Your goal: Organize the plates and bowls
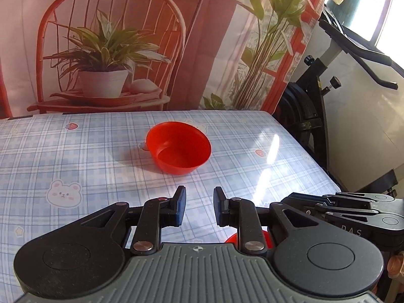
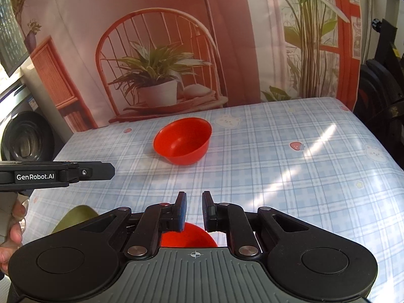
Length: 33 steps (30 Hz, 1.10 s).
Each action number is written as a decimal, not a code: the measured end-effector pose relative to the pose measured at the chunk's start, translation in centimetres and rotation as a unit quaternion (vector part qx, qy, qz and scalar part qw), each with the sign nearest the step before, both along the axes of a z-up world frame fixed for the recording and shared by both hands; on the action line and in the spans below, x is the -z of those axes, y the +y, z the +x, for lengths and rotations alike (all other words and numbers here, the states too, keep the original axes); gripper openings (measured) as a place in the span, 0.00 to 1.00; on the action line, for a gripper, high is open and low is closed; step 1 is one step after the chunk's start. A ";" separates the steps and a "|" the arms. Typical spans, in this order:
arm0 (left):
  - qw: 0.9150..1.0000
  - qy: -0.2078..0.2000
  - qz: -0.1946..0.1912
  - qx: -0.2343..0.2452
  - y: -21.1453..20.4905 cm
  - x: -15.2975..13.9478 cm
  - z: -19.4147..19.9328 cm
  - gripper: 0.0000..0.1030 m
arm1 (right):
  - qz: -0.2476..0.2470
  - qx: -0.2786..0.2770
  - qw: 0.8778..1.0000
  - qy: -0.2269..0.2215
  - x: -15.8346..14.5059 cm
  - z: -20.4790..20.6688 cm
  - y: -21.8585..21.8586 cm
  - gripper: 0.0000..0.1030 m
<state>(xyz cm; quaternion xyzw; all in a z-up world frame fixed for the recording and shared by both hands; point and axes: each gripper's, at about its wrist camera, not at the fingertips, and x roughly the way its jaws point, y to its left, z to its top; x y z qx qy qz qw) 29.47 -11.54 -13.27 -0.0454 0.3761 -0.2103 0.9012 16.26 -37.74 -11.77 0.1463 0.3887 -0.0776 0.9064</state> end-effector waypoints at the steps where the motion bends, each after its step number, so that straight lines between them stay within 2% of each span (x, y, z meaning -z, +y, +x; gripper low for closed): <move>1: 1.000 -0.004 -0.001 -0.002 0.0 -0.1 0.4 0.26 | -0.001 -0.002 1.000 -0.007 0.0 0.6 0.0 0.13; 3: 1.000 -0.012 -0.001 -0.007 0.0 -0.2 1.3 0.31 | -0.004 -0.010 1.000 -0.021 0.1 2.1 -0.1 0.14; 7: 1.000 -0.006 -0.001 -0.023 0.1 0.4 3.8 0.32 | 0.001 -0.018 0.999 -0.035 1.6 5.7 -1.0 0.17; 15: 0.999 0.020 0.003 -0.048 0.1 3.5 9.3 0.32 | 0.023 0.028 0.999 0.009 6.8 12.0 -4.8 0.17; 19: 0.997 0.042 -0.001 -0.057 0.2 4.9 11.0 0.32 | 0.052 0.045 0.997 0.022 8.3 13.3 -5.6 0.17; 26: 0.997 0.057 -0.008 -0.056 0.1 6.6 12.2 0.31 | 0.051 0.049 0.997 0.041 10.0 14.6 -5.8 0.17; 28: 0.997 0.059 -0.006 -0.052 0.0 6.8 12.4 0.31 | 0.050 0.049 0.997 0.043 10.3 14.7 -5.8 0.12; 29: 0.997 0.059 -0.003 -0.051 -0.1 6.9 12.5 0.29 | 0.052 0.048 0.997 0.042 10.4 14.7 -5.7 0.10; 31: 0.997 0.058 0.001 -0.048 -0.2 7.1 12.7 0.14 | 0.050 0.046 0.997 0.043 10.4 14.7 -5.6 0.09; 33: 0.997 0.060 -0.001 -0.048 -0.1 7.2 12.8 0.14 | 0.052 0.045 0.997 0.043 10.2 14.6 -5.6 0.09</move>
